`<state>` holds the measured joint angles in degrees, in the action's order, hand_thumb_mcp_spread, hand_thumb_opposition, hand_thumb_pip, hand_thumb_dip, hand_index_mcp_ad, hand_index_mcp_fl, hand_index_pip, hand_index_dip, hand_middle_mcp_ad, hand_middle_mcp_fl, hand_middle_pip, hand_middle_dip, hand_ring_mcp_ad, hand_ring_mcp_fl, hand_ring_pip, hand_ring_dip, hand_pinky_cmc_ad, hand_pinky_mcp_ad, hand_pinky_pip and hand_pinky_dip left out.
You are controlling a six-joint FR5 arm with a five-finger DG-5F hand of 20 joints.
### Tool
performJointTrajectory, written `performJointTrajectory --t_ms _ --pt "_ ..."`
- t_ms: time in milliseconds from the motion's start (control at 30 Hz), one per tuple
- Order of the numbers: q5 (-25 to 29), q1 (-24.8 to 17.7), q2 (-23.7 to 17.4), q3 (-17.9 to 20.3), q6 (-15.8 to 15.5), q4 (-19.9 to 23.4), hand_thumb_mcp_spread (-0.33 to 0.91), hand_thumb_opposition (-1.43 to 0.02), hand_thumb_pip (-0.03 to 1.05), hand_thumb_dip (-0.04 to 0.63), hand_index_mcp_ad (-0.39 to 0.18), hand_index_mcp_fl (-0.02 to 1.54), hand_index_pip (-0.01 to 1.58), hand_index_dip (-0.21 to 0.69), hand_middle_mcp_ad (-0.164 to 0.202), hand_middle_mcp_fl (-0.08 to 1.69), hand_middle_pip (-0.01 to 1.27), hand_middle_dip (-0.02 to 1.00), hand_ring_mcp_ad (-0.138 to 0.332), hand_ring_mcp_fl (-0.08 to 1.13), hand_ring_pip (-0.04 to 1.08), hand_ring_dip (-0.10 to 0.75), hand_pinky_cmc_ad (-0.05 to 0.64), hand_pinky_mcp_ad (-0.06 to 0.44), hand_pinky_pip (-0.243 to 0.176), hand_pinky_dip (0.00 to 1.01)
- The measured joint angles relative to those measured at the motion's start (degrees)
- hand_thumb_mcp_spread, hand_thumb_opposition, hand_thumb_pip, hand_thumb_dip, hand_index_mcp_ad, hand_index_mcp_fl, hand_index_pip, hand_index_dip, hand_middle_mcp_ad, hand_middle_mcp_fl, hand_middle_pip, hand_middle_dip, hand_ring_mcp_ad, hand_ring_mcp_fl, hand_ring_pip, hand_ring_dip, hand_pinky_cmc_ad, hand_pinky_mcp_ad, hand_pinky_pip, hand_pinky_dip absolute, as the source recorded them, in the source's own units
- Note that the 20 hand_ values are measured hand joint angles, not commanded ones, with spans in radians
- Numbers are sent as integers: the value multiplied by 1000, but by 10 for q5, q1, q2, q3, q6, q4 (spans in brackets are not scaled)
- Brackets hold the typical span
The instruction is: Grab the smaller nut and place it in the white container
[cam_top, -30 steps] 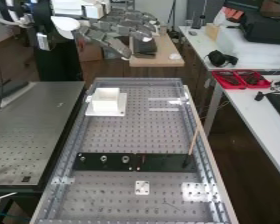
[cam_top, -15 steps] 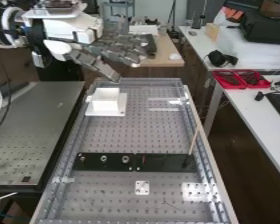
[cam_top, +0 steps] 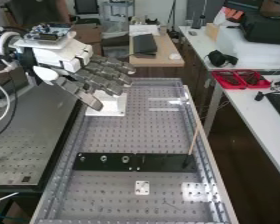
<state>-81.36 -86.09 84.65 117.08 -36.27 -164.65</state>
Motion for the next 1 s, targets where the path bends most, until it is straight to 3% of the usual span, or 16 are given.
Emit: performJointTrajectory --t_ms 200,600,867,1000 --pt "-44 30 5 14 -1 17 374 -744 456 110 -108 54 220 86 75 2 133 208 195 0 87 89 429 328 -105 480" --pt "-258 157 48 11 -48 38 379 -759 504 126 -113 54 415 79 66 2 129 208 178 0 87 89 429 330 -105 480" --pt "-394 230 97 9 -114 73 382 -777 531 150 -113 56 621 63 72 2 129 209 180 0 91 89 429 328 -105 468" --pt "-431 248 115 6 -144 80 400 -773 543 159 -122 54 756 52 75 7 133 206 176 0 87 89 429 330 -105 447"
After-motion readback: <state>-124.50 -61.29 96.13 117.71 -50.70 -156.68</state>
